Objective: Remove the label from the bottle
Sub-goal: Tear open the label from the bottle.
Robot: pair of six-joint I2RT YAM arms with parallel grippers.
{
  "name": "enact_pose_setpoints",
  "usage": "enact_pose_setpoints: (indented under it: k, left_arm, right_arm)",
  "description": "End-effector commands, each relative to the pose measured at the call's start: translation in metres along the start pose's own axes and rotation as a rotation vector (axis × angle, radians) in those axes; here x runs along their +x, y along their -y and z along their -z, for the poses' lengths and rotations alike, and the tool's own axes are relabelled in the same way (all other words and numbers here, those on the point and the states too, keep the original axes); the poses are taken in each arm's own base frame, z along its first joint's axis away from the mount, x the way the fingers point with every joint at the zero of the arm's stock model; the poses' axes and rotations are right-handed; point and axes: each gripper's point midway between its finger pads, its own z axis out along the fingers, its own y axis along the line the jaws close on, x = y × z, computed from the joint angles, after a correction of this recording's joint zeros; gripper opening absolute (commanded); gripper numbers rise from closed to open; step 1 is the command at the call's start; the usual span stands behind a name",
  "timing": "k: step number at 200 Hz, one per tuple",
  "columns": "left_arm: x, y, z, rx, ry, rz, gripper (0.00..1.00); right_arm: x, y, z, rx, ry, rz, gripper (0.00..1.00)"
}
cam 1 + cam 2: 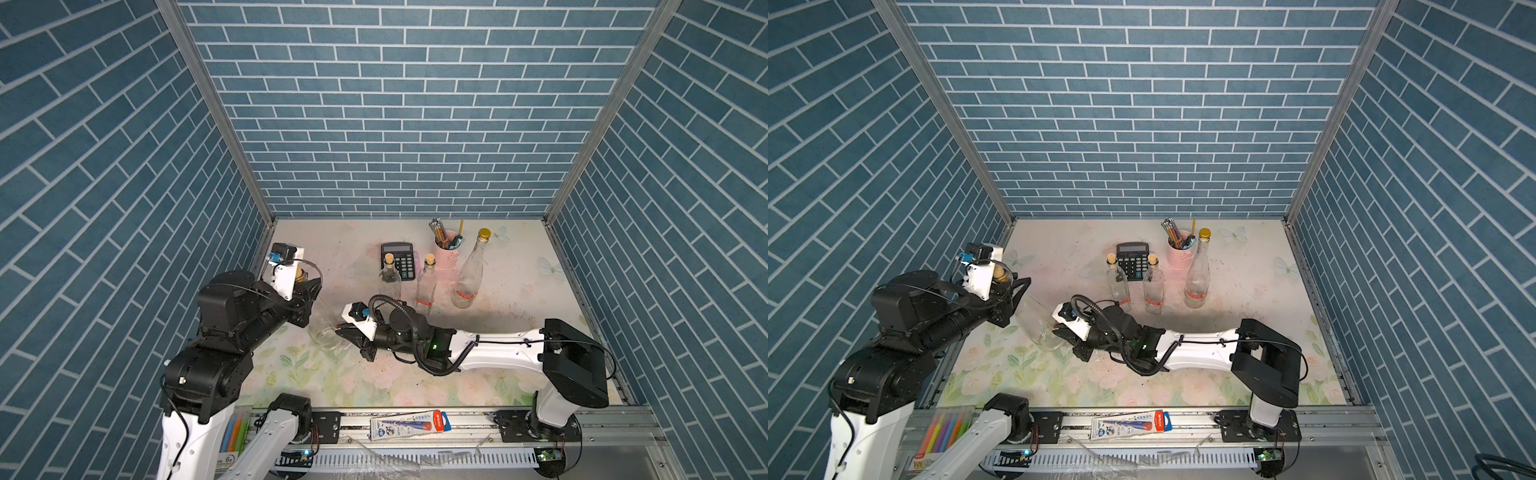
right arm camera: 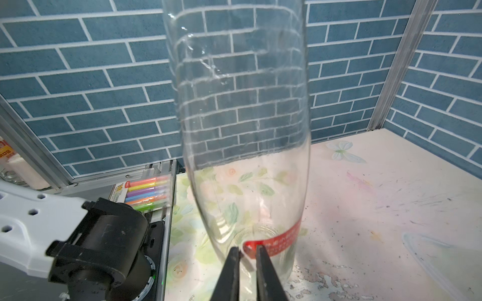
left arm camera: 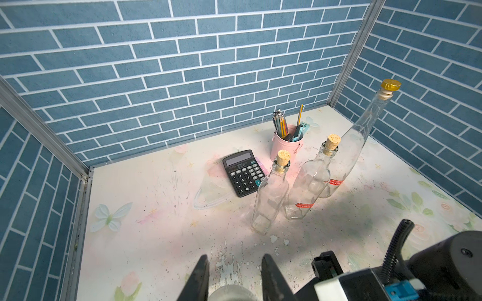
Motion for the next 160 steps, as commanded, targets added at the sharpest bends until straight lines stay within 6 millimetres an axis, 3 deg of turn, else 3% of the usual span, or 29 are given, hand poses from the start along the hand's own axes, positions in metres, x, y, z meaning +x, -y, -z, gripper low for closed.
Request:
enact_pose_setpoints:
  k: [1, 55, 114, 160]
  left_arm:
    - [-0.028, 0.002, 0.008, 0.002, 0.124, -0.007, 0.0]
    - [-0.027, 0.004, 0.009, 0.012, 0.122, -0.01, 0.0]
    - [-0.026, 0.009, 0.008, 0.046, 0.111, -0.033, 0.0]
    - [-0.024, 0.025, 0.01, 0.134, 0.1, -0.076, 0.0]
  right_arm:
    - [-0.008, -0.001, -0.006, 0.003, 0.014, -0.004, 0.13]
    - [-0.008, -0.001, -0.007, 0.01, 0.011, -0.001, 0.0]
    - [-0.006, 0.002, -0.002, 0.029, 0.005, 0.01, 0.0]
    - [-0.002, 0.007, 0.006, 0.062, 0.002, 0.013, 0.0]
